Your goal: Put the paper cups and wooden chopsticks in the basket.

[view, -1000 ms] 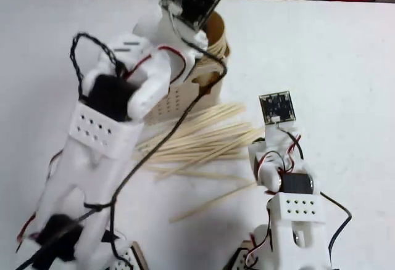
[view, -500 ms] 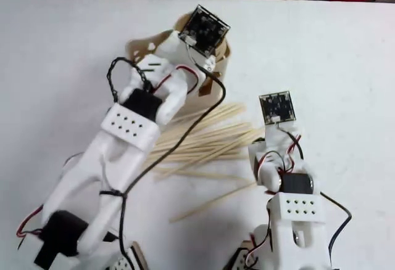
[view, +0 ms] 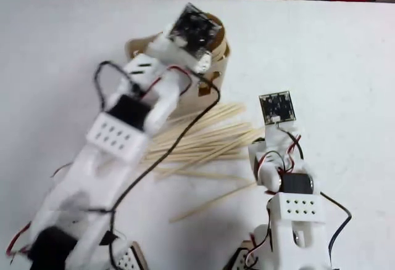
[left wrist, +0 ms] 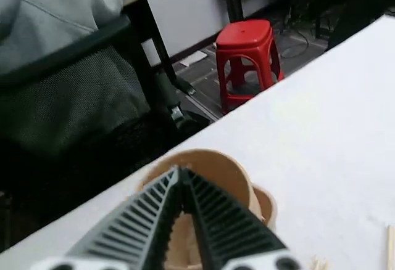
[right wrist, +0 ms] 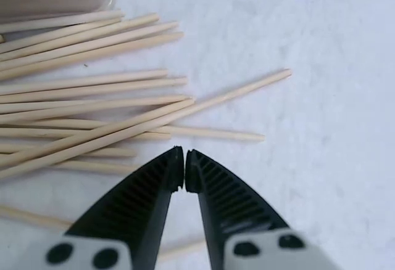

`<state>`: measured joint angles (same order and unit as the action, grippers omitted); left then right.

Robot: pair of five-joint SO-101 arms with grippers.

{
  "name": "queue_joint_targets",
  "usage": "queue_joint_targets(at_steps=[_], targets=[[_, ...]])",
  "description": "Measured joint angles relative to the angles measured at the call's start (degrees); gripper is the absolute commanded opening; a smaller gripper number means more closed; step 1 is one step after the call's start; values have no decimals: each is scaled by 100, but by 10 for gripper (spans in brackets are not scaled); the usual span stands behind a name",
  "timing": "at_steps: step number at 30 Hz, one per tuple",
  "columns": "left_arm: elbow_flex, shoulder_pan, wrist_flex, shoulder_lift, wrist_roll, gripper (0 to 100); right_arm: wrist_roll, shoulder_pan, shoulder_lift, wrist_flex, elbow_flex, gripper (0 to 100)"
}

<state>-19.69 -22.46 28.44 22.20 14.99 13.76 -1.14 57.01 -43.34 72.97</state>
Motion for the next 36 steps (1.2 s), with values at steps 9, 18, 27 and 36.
queue_joint_targets(at_steps=[9,18,27,36], targets=[[0,598,1231,1767,536,24,0,0,0,0,0,24],[-62,2013,3402,2857,545,24,0,0,0,0,0,24],[-1591,2831,3780,4105,545,24,0,0,0,0,0,25],[-4563,3578,2743,5908,545,24,0,0,0,-791,-791,25]])
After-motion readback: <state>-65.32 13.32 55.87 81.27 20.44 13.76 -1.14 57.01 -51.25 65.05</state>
